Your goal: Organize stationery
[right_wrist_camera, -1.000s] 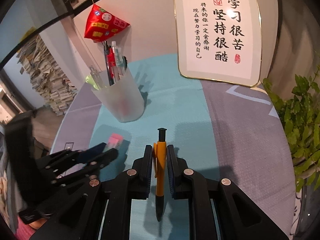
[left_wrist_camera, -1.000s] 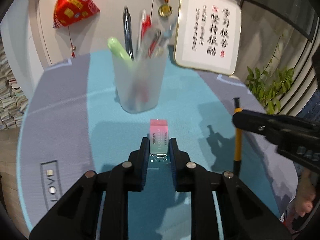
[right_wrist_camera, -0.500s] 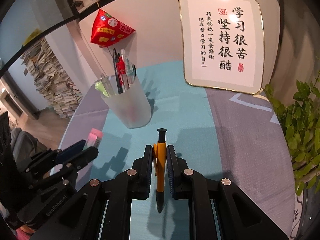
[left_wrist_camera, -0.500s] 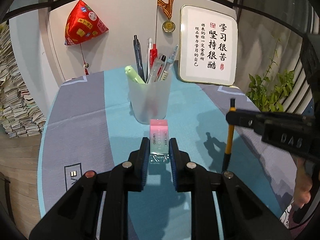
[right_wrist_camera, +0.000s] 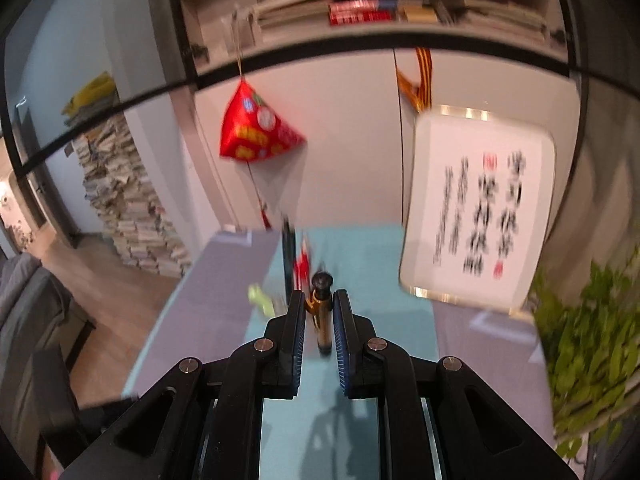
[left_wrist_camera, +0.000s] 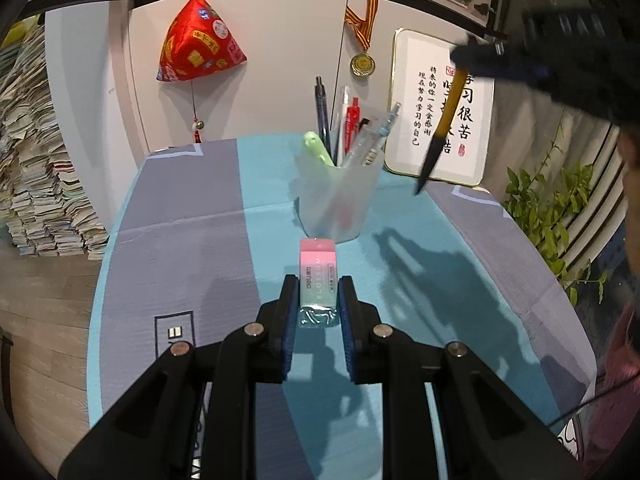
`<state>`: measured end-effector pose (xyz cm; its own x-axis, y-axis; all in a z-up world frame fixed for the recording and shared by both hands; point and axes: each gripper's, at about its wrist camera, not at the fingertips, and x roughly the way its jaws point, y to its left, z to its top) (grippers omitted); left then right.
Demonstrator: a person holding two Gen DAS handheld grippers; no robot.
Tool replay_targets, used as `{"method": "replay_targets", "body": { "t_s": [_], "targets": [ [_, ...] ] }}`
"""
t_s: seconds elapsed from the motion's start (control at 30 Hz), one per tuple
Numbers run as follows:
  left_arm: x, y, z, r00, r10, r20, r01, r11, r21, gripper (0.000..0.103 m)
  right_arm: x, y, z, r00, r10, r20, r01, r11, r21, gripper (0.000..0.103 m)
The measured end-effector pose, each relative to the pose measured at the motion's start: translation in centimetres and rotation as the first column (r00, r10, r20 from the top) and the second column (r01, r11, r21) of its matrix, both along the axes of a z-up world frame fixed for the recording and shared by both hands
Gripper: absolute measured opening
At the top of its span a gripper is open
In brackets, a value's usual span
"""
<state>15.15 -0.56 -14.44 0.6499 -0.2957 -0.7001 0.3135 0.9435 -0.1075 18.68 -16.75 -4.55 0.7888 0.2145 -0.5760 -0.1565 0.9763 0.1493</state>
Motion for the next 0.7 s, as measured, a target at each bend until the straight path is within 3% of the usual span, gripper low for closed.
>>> {"method": "replay_targets", "body": {
  "t_s": [0.23, 0.4, 0.53, 0.63, 0.7],
  "targets": [
    [-0.1, 0.9, 0.2, 1.000, 0.012, 0.007, -0.011, 1.000, -0.020, 0.018, 1.4, 1.3, 2.7, 0.998, -0.005, 0.067, 0.005, 1.000, -0.002, 0.015],
    [-0.3, 1.5, 0.0, 1.000, 0.017, 0.002, -0.017, 1.000, -0.025, 0.019, 2.2, 1.2, 1.6, 1.000, -0.015, 0.024, 0.015, 1.000, -0.020, 0.014],
    [0.0, 1.7, -0.3, 1.000, 0.015, -0.011, -0.016, 0.999, -0.042, 0.019, 3.0, -1.7, -3.1, 0.991, -0.068, -0.113, 0.069, 0.998, 0.008, 0.014],
    [0.3, 1.4, -0.5, 1.000, 0.010, -0.022, -0.011, 0.999, -0.046, 0.019, 5.9, -4.4, -8.9, 0.928, -0.100, -0.358, 0.135, 0.988, 0.074, 0.018],
    [0.1, 1.1, -0.5, 1.000, 0.003, -0.020, -0.004, 0.999, -0.046, 0.019, 7.2, -5.5, -11.7, 0.890, -0.116, -0.441, 0.184, 0.976, 0.115, 0.018]
  ]
}}
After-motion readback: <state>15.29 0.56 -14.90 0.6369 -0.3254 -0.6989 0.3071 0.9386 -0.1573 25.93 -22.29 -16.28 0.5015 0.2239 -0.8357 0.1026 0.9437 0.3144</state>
